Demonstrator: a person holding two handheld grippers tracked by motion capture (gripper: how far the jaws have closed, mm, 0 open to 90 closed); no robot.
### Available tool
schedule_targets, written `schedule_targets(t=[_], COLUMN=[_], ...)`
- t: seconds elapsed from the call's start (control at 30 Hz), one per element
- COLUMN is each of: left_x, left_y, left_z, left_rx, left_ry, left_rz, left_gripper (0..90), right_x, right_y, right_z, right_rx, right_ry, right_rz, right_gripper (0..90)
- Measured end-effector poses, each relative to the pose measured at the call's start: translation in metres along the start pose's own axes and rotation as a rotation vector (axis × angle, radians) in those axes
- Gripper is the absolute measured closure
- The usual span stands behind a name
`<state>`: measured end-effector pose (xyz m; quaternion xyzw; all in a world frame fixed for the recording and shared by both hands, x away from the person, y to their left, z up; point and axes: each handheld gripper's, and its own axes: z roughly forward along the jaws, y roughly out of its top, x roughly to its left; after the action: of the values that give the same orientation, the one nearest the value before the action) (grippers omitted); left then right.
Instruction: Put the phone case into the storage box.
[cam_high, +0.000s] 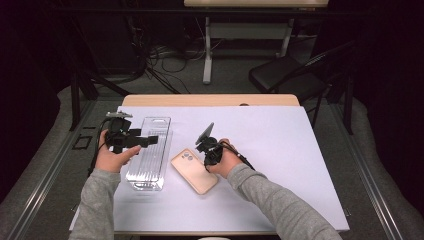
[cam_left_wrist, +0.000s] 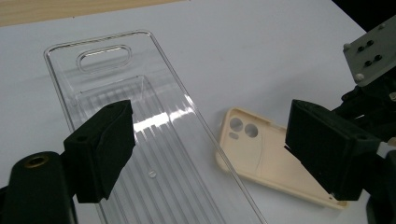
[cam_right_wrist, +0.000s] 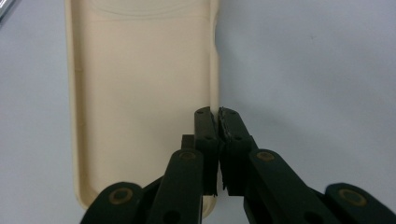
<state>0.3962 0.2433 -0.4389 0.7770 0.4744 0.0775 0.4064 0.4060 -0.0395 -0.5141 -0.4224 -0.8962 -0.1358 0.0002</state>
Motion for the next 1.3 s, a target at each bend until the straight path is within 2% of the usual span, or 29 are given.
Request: schedule_targets(t=[0.23, 0.67, 0.8, 0.83, 0.97, 1.1, 1.13, 1.2, 1.3], left_x=[-0.001, -0.002, -0.002, -0.002, -0.003, -0.004, -0.004, -0.005, -0.005], left_y=[0.0, 0.0, 0.0, -0.001, -0.001, -0.001, -0.001, -0.001, -0.001], left_z=[0.002, 0.003, 0.003, 0.003, 0.003, 0.004, 0.005, 0.006, 0.007], left_rx=[-0.003, 0.001, 0.002, 0.001, 0.0, 0.003, 0.004, 0.005, 0.007], left_ry=[-0.001, -0.007, -0.005, -0.005, -0.006, -0.009, -0.008, -0.008, -0.008], left_rz=[0.001, 0.004, 0.001, 0.0, 0.0, 0.002, 0.003, 0.005, 0.006], left_gripper=[15.8, 15.8, 15.8, 15.8, 15.8, 15.8, 15.8, 15.8, 15.8], right_x=[-0.005, -0.031, -0.034, -0.034, -0.038, -0.038, -0.038, -0.039, -0.039], right_y=[-0.004, -0.017, -0.022, -0.023, -0.027, -0.03, -0.031, -0.033, -0.036], right_z=[-0.007, -0.016, -0.021, -0.023, -0.027, -0.032, -0.031, -0.033, -0.034], right_rx=[-0.04, -0.088, -0.131, -0.137, -0.18, -0.196, -0.223, -0.217, -0.237], right_ry=[0.007, 0.016, 0.01, 0.012, 0.012, 0.007, 0.008, 0.002, -0.001], right_rz=[0.033, 0.089, 0.103, 0.119, 0.112, 0.117, 0.119, 0.117, 0.122], right_gripper=[87.2, 87.2, 87.1, 87.2, 87.2, 87.2, 87.1, 87.1, 87.1])
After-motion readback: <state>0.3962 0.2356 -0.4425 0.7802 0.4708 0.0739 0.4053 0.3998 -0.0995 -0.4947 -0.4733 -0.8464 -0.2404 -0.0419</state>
